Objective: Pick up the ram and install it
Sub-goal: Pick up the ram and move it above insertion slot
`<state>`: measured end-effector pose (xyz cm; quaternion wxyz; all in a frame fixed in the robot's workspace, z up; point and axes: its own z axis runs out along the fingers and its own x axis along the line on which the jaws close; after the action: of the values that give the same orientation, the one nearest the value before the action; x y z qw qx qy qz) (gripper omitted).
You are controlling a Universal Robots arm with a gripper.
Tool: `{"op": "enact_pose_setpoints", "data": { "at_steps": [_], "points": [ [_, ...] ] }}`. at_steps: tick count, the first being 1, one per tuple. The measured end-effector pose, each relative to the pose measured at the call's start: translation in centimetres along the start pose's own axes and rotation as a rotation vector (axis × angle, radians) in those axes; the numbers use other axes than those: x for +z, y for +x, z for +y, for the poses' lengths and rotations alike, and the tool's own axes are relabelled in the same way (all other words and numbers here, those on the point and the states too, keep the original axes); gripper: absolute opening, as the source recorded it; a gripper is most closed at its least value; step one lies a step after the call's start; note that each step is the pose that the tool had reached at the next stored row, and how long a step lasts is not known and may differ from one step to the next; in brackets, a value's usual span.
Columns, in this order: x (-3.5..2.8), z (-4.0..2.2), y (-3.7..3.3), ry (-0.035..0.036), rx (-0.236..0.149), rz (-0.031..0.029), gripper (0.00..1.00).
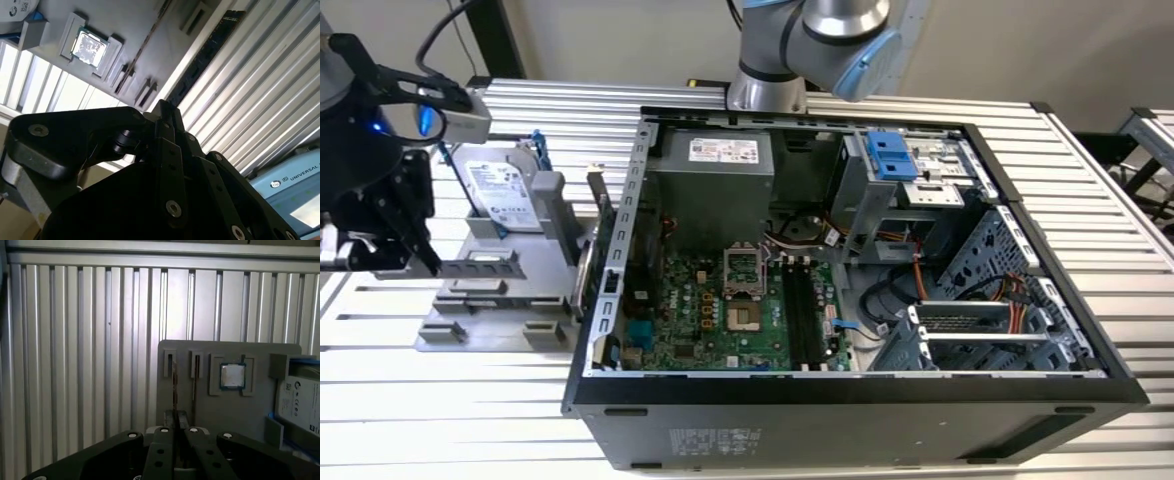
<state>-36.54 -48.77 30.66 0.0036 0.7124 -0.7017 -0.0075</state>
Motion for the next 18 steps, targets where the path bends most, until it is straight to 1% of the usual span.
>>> {"op": "enact_pose_setpoints", "data": {
  "at_steps": [18],
  "points": [
    [-1.95,0.03,-0.01,0.0000,0.000,0.0000,0.00]
  ]
}}
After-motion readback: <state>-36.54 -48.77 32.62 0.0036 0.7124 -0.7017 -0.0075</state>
